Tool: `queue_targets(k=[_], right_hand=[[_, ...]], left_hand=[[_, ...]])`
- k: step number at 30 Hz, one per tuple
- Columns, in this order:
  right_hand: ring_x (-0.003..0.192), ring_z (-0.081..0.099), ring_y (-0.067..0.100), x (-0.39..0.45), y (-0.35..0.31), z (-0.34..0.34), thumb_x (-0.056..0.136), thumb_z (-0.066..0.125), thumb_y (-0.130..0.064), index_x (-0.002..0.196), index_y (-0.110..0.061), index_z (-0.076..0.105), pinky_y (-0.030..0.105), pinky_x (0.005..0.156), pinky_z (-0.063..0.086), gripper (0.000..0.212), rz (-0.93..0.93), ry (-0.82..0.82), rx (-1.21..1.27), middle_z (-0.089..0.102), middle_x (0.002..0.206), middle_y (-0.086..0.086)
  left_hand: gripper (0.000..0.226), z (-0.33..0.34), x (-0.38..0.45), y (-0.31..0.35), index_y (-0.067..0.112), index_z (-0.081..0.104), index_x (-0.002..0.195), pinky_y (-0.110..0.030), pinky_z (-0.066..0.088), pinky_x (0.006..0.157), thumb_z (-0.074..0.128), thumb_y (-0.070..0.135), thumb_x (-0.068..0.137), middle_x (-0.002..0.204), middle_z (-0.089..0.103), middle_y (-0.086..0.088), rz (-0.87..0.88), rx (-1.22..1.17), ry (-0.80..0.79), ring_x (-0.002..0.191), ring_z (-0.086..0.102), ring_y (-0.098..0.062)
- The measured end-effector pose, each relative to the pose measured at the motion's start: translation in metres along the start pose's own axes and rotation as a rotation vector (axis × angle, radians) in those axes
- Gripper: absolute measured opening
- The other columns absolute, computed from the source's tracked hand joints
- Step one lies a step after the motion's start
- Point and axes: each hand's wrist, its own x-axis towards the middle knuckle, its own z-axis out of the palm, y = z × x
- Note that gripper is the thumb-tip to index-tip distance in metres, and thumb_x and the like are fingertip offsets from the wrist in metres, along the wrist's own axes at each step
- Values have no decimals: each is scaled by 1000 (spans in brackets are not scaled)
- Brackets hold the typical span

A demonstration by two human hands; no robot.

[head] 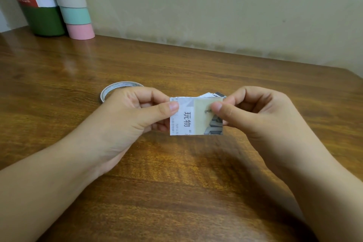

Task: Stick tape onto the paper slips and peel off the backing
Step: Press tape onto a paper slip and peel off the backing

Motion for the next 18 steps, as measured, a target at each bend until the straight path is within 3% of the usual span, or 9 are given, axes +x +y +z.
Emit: queue_targets(k=[5, 18], right_hand=[[66, 60, 14, 1, 1, 0, 68, 76, -23, 63, -4, 62, 32, 70, 48, 23, -7, 16, -19, 68, 65, 7], [59, 60, 4, 0, -2, 1, 70, 76, -13, 60, -6, 62, 13, 57, 46, 19, -19, 10, 24, 68, 61, 0]], left_hand=[[3, 1, -1, 1, 18, 72, 58, -18, 54, 57, 69, 19, 59, 69, 72, -10, -12, -4, 5, 61, 66, -13], [11, 0, -1, 2, 9, 70, 68, -21, 54, 57, 67, 19, 64, 69, 71, -12, -20, 3, 25, 60, 65, -14]])
